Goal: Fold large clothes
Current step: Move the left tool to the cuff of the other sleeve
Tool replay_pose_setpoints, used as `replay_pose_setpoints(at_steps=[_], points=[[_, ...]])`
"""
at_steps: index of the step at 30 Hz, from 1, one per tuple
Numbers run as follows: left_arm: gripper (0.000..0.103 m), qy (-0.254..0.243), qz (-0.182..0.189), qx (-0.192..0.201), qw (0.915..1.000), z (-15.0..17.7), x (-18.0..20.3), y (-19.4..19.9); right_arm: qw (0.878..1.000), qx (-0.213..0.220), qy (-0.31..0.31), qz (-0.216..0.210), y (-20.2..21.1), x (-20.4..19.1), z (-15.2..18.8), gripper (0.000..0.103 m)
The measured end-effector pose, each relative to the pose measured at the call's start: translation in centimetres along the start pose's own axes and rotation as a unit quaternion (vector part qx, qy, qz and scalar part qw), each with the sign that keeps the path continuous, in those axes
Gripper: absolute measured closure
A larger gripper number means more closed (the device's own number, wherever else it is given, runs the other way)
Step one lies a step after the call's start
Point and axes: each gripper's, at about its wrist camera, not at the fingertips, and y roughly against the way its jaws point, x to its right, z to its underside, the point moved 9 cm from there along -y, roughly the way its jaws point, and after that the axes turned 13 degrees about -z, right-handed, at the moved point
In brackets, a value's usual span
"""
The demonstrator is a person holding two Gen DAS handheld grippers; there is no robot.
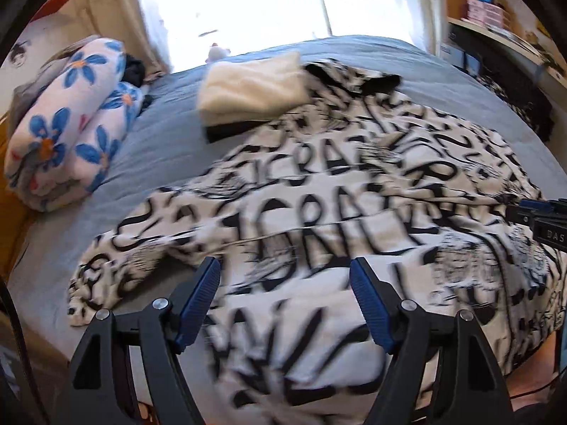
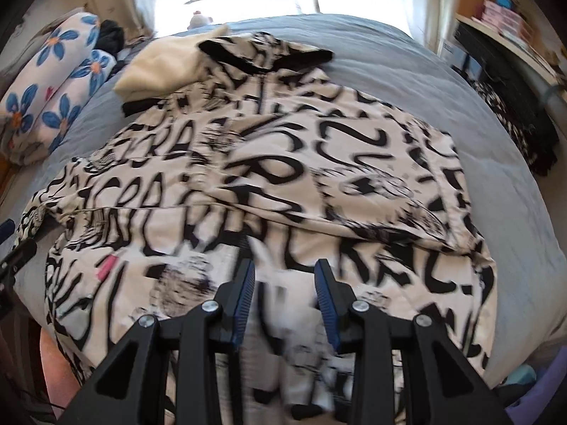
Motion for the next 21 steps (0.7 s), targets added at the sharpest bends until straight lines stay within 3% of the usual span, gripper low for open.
replay_pose_setpoints(at_steps=[5,11,15,19,21], points=[[0.028,0.044,-0.019,-0.020,0.9987,1.6,-6.5,-2.0,0.999,0.023,0.026,-0.022,-0.6,-5.2,-1.4,0.068],[0.028,0.131,0.003,-0.063,0.9894,4.6,-13.9,-5.8,0.996,0.030,0.065,-0.051,-2.1,-11.7,-2.9,0.068],[0.028,0.227,0.056,-0.091,0.9679,7.4,-19.0,-9.2,0.994,0.031,0.087,-0.066,-3.4,-15.6,-3.4,0.068],[0.028,0.292,0.071,-0.107,0.9476,9.9,-22.8,-12.2,0.992,0.045,0.090,-0.076,-4.7,-18.7,-4.3,0.068],[0.028,0.332,0.090,-0.115,0.9318,11.3,-24.6,-13.9,0.991,0.043,0.087,-0.087,-5.5,-20.0,-4.5,0.068]])
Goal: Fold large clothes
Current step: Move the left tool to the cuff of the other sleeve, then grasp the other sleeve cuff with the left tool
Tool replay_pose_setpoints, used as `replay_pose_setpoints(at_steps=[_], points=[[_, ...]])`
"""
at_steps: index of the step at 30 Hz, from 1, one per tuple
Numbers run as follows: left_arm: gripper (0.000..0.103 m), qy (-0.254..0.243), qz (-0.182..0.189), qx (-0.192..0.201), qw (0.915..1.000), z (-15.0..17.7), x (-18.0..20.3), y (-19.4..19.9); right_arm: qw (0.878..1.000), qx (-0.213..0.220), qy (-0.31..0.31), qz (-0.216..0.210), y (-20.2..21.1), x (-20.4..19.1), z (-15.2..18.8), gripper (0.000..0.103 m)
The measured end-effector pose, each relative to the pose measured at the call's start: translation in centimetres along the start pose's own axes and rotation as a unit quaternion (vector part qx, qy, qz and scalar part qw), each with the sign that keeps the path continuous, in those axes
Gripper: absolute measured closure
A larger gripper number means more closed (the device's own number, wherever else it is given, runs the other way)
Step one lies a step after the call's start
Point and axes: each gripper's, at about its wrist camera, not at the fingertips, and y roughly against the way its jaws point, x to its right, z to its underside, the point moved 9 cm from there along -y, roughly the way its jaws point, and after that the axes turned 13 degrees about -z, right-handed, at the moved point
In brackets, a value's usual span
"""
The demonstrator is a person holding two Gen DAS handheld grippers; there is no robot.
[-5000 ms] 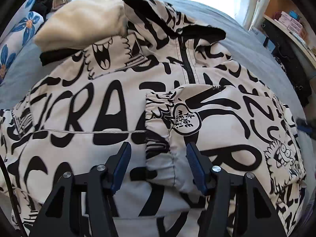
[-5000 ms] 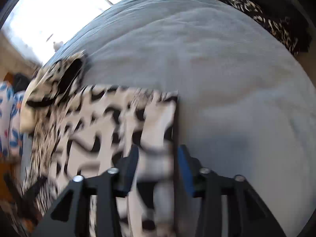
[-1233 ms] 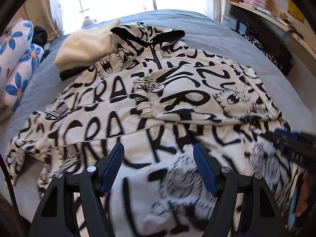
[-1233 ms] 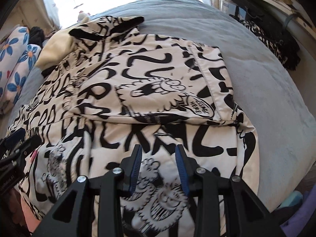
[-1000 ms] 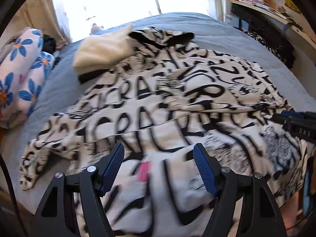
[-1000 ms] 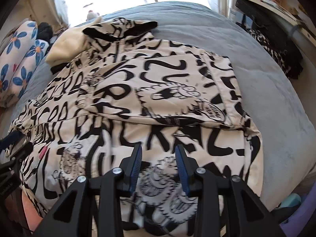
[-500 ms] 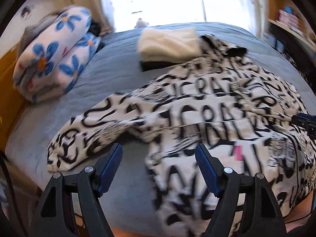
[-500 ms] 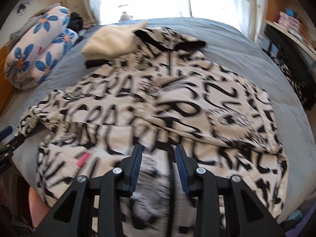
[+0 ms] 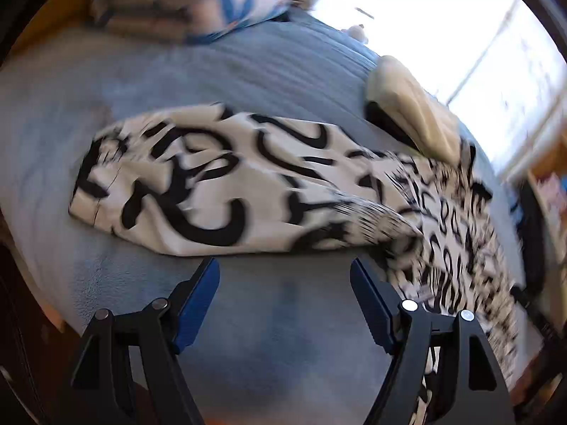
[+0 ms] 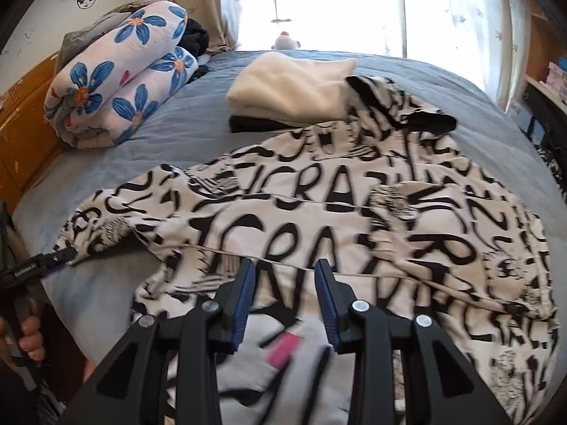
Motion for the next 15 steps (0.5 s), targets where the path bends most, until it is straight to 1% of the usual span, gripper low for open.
replay_pose_setpoints(at_steps=[1,2,4,7,10,13,15], points=[[0.028,0.028,0.015,-0.007,0.9995,-0.2,-1.3,-0.7,1.000,-0.002,0.000,-0.003,-0.5,-0.5,-0.1,0.068],[0.028,0.043,0.023,-0.010,0.9988,-0.3,-2.1,-1.3,1.000,-0.007,0.002,-0.004,-1.1,-1.0,-0.1,0.068],[0.028,0.086,0.043,-0.018,0.9952,-0.5,-3.8,-2.4,1.000,-0.015,0.005,-0.004,-2.1,-1.7,0.1,0.068],[0.028,0.140,0.070,-0.022,0.9875,-0.9,-6.1,-4.0,0.999,-0.033,0.009,-0.006,-3.7,-2.7,0.5,0.068],[0.028,0.161,0.087,-0.020,0.9829,-1.4,-6.7,-5.0,0.999,-0.050,0.012,-0.010,-5.0,-3.5,1.0,0.068],[0.028,0.170,0.088,-0.010,0.9815,-1.9,-6.9,-5.4,0.998,-0.058,0.013,-0.012,-5.8,-4.1,1.2,0.068],[0.028,0.177,0.092,-0.010,0.9798,-2.2,-7.1,-5.4,0.998,-0.062,0.014,-0.012,-6.1,-4.2,1.4,0.068]])
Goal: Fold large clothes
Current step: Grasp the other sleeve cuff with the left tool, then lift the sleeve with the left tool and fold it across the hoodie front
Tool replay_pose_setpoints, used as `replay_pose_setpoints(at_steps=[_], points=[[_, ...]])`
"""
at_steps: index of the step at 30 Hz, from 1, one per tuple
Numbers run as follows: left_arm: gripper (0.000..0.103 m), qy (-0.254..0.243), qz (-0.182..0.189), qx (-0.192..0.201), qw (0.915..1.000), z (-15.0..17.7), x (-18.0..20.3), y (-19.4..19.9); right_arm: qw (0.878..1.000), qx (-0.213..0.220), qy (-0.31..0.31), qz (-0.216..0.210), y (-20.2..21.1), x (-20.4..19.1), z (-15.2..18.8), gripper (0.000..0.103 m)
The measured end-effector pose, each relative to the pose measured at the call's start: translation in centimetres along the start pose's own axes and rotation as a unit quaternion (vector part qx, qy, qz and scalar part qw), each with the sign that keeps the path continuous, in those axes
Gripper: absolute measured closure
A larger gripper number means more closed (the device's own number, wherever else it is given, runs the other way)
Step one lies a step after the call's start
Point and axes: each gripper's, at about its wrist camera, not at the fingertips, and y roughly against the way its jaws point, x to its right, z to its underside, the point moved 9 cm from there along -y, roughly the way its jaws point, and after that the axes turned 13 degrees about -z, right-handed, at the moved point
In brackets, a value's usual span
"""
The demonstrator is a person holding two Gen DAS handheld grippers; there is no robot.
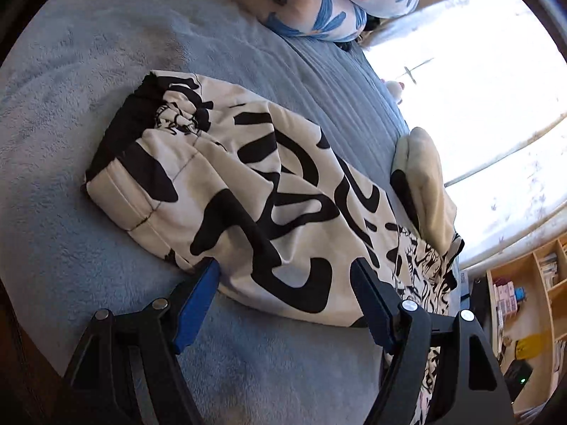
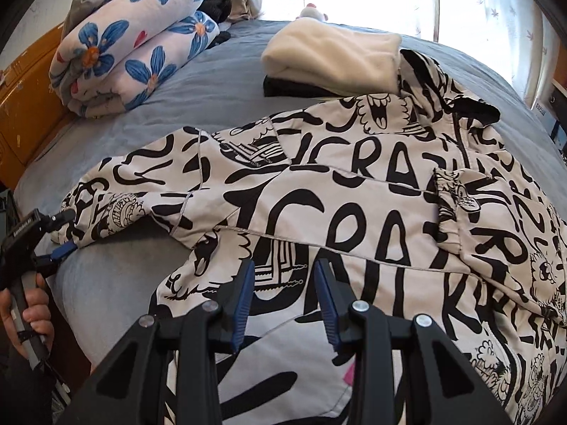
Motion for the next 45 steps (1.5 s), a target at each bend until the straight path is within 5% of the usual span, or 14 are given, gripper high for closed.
replay_pose_setpoints(at_steps=[13,20,21,23,25,29,35,40,45], points=[[0.028,0.043,0.002,-0.005,0.9991,0.8,-3.7,2.4,1.000,-0.011,-0.018,-0.009,-0.4,0.8,0.7,0.068],[0.030,0.031,-0.066,0.029,0.9969,-1.3,-3.3,0.3,0.999,-0.021,-0.022,-0.011,-1.0,0.9,1.2,0.068],[0.034,0.026,-0.088,0.037,0.9950,-1.7,-3.0,0.1,0.999,-0.021,-0.024,-0.011,-0.9,1.0,1.2,0.068],[0.078,0.002,-0.138,0.060,0.9886,-2.3,-2.2,0.3,0.999,-0.020,-0.028,-0.011,-0.8,1.3,1.3,0.068],[0.091,-0.037,-0.183,0.073,0.9797,-2.8,-0.8,0.6,0.999,-0.016,-0.035,-0.013,-0.5,1.8,1.3,0.068],[0.096,-0.094,-0.206,0.132,0.9650,-3.8,4.8,3.8,0.998,-0.008,-0.054,-0.019,0.2,3.0,1.5,0.068],[0.096,-0.216,-0.128,0.206,0.9456,-1.9,19.6,9.3,0.996,0.019,-0.086,-0.028,2.4,5.9,1.7,0.068],[0.096,-0.314,-0.053,0.184,0.9301,5.0,31.0,9.0,0.990,0.051,-0.126,-0.022,5.2,10.0,2.2,0.068],[0.092,-0.402,-0.016,0.106,0.9091,15.3,37.9,4.0,0.983,0.071,-0.167,0.005,8.1,15.7,3.8,0.068]])
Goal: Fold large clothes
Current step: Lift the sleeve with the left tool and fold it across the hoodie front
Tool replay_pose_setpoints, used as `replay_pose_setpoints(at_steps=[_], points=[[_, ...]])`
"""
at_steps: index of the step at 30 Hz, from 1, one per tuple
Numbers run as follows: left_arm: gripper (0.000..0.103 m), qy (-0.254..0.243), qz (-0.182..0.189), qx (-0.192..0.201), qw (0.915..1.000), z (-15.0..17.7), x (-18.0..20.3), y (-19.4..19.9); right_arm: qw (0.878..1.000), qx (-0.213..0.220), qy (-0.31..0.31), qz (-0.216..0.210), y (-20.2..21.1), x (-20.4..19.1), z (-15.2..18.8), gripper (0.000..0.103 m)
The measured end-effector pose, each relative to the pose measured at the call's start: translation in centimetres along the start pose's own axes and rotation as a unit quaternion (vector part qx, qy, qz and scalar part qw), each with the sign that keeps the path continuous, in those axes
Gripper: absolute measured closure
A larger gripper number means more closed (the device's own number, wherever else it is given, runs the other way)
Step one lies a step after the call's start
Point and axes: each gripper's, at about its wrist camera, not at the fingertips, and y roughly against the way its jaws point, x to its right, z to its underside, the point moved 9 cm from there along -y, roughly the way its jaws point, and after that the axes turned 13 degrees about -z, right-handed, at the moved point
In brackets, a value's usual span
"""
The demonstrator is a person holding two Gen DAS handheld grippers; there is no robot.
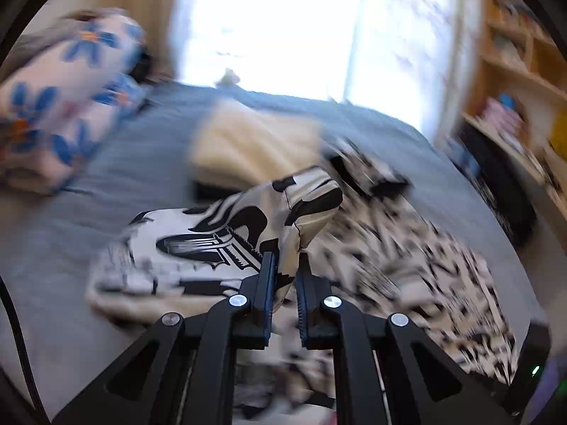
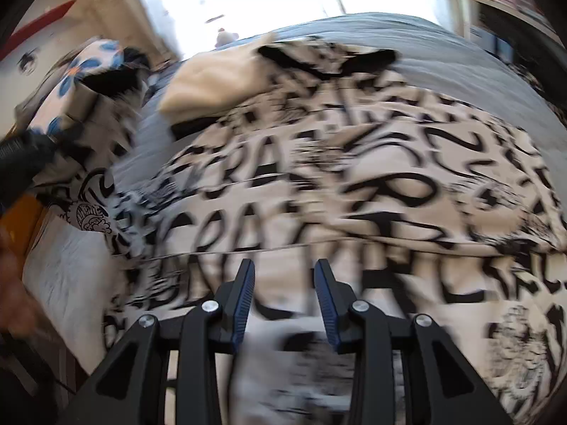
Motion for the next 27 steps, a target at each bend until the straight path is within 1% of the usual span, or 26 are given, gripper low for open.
replay_pose_setpoints(at_steps=[1,3,5,6,9,10,11,12,13,14,16,19,21,24,27], points=[[0.090,-0.014,0.016,-0.017,0.9996,1.2,2.3,-1.1,1.000,0.002,-0.009,0.006,0.5,1.2,0.0,0.068],[0.086,-0.040,0.032,-0.062,0.9967,4.5,6.5,-3.9,0.999,0.005,-0.030,0.017,1.5,3.8,0.3,0.068],[0.077,-0.056,0.040,-0.098,0.9928,7.2,8.9,-5.7,0.998,0.006,-0.050,0.025,2.3,6.2,0.7,0.068],[0.075,-0.068,0.047,-0.126,0.9886,9.2,10.3,-7.0,0.998,0.006,-0.059,0.027,2.6,7.1,0.9,0.068],[0.072,-0.077,0.050,-0.175,0.9801,12.6,11.4,-8.7,0.996,0.004,-0.080,0.026,3.2,9.2,1.3,0.068],[0.069,-0.077,0.052,-0.180,0.9793,13.2,11.5,-8.8,0.996,0.004,-0.084,0.023,3.4,9.6,1.4,0.068],[0.062,-0.075,0.055,-0.181,0.9790,13.3,11.6,-8.6,0.996,0.003,-0.087,0.019,3.5,9.9,1.4,0.068],[0.058,-0.069,0.067,-0.182,0.9786,13.2,11.6,-8.0,0.996,0.003,-0.089,0.011,3.5,10.0,1.3,0.068],[0.048,-0.065,0.074,-0.182,0.9784,13.1,11.5,-7.8,0.996,0.002,-0.089,0.005,3.5,9.9,1.1,0.068],[0.042,-0.058,0.083,-0.180,0.9784,12.7,11.3,-7.0,0.996,0.000,-0.088,-0.003,3.4,9.8,1.0,0.068],[0.036,-0.043,0.104,-0.174,0.9783,12.1,10.9,-5.4,0.996,-0.005,-0.085,-0.021,3.2,9.3,0.9,0.068],[0.035,-0.034,0.115,-0.163,0.9793,11.6,9.5,-3.1,0.995,-0.019,-0.083,-0.049,2.3,8.2,0.9,0.066],[0.035,-0.032,0.115,-0.152,0.9811,11.2,8.6,-1.9,0.995,-0.030,-0.077,-0.065,1.6,7.3,0.9,0.066],[0.035,-0.024,0.104,-0.136,0.9849,10.6,6.8,-0.5,0.993,-0.040,-0.075,-0.088,0.6,6.0,0.7,0.066],[0.033,-0.001,0.079,-0.128,0.9886,10.6,4.5,-0.1,0.989,-0.049,-0.078,-0.115,-0.9,4.6,-0.1,0.065]])
